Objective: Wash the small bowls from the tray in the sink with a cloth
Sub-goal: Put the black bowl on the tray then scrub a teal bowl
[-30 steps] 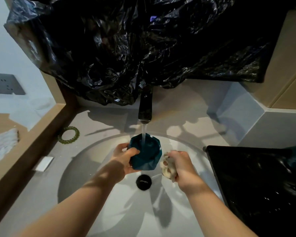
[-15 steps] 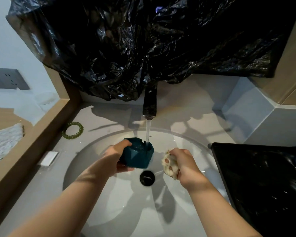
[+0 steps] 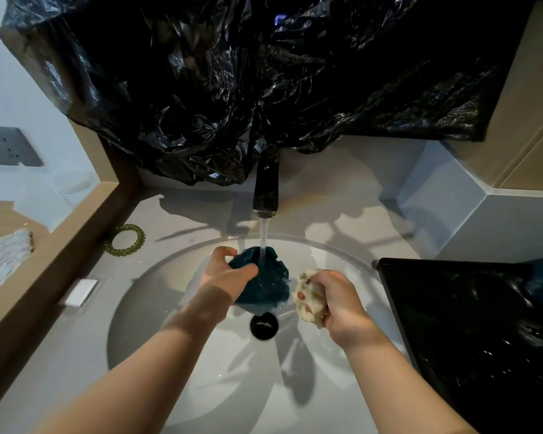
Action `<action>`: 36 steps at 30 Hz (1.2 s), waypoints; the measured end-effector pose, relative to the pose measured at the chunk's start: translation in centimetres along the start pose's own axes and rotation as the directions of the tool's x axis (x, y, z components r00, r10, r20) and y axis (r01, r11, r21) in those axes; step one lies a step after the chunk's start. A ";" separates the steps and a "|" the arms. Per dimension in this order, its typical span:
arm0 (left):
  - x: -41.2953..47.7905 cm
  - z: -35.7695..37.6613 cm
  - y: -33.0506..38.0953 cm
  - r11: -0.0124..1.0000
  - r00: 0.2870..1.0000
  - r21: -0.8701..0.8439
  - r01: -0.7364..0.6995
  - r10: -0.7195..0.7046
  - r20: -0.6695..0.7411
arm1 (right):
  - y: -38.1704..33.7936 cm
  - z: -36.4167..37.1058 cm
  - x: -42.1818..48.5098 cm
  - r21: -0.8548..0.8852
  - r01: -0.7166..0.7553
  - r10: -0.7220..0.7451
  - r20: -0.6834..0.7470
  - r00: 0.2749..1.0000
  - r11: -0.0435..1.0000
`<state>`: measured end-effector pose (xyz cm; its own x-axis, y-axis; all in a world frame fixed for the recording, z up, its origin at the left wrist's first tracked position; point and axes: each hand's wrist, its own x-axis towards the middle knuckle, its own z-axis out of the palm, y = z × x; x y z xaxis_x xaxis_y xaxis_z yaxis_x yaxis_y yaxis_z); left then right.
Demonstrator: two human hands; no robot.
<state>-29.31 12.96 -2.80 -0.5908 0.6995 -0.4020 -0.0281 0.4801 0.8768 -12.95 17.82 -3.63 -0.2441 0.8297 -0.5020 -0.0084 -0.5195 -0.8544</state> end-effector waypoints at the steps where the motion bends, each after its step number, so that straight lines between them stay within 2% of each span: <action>1: 0.0 -0.1 0.4 0.998 0.999 -0.033 0.045 -0.044 0.023 | -0.1 0.0 -0.1 -0.013 -0.003 0.003 -0.012 1.000 1.000; 4: -0.4 -0.5 1.1 0.922 0.946 -0.247 0.299 -0.252 0.204 | -0.5 0.0 -0.5 -0.007 0.023 -0.023 -0.024 0.999 1.000; 7: -1.0 -0.3 0.6 0.752 0.877 -0.466 0.466 -0.324 0.355 | -0.7 -0.1 -0.6 -0.028 0.081 -0.082 -0.044 0.996 0.996; 9: -0.7 0.0 -0.4 0.728 0.890 -0.522 0.444 -0.289 0.354 | -0.8 0.0 -0.8 -0.006 0.093 -0.093 -0.059 0.994 0.996; 11: -0.3 0.4 -1.4 0.798 0.941 -0.508 0.324 -0.218 0.258 | -0.9 0.0 -0.9 -0.008 0.105 -0.105 -0.061 0.993 0.994; 14: -0.1 0.3 -2.1 0.966 0.999 -0.258 0.032 -0.028 0.020 | -0.8 -0.2 -0.8 -0.060 0.096 -0.099 -0.051 0.994 0.994; 15: -0.1 0.1 -2.2 0.986 0.997 -0.148 -0.071 0.070 -0.010 | -0.6 -0.3 -0.7 -0.076 0.079 -0.082 -0.031 0.996 0.994; 17: 0.0 -0.6 -2.1 0.966 0.967 0.063 -0.252 0.253 -0.016 | -0.3 -0.4 -0.5 -0.119 0.034 -0.037 -0.017 0.999 0.992; 19: 0.1 -1.3 -1.8 0.879 0.926 0.314 -0.359 0.376 0.005 | 0.1 -0.5 -0.2 -0.146 -0.003 -0.006 -0.060 0.998 0.989; 22: -0.2 -2.5 -1.4 0.683 0.884 0.599 -0.418 0.458 0.094 | 0.0 -0.2 -0.5 -0.173 0.031 -0.044 -0.072 0.996 0.984; 26: -0.6 -3.5 -1.4 0.315 0.784 0.813 -0.490 0.567 0.253 | 0.4 -0.1 -0.8 -0.315 0.129 -0.149 -0.042 0.988 0.940; 28: -0.5 -3.6 -1.4 0.254 0.782 0.832 -0.493 0.549 0.295 | 0.6 0.0 -0.5 -0.500 0.166 -0.248 -0.103 0.963 0.850; 29: -0.4 -3.8 -1.3 0.300 0.797 0.819 -0.489 0.534 0.281 | 0.5 0.0 -0.6 -0.572 0.159 -0.286 -0.138 0.948 0.805; 31: -0.3 -3.9 -1.0 0.558 0.860 0.691 -0.460 0.473 0.191 | 0.3 0.0 -0.5 -0.596 0.205 -0.346 -0.133 0.929 0.777; 33: 0.1 -3.9 -0.8 0.802 0.925 0.466 -0.373 0.358 0.125 | -0.1 0.2 -0.6 -0.582 0.231 -0.356 -0.107 0.928 0.779; 34: 0.1 -3.8 -0.8 0.874 0.949 0.369 -0.317 0.291 0.125 | -0.4 0.3 -0.4 -0.596 0.245 -0.378 -0.107 0.920 0.765; 36: 0.0 -3.5 -0.7 0.946 0.966 0.224 -0.234 0.200 0.165 | -0.8 0.7 0.1 -0.605 0.259 -0.397 -0.104 0.912 0.753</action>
<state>-32.12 10.77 -2.53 -0.4433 0.8590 -0.2563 0.2925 0.4089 0.8645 -13.64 18.22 -2.90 -0.1184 0.9841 -0.1320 0.5170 -0.0524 -0.8544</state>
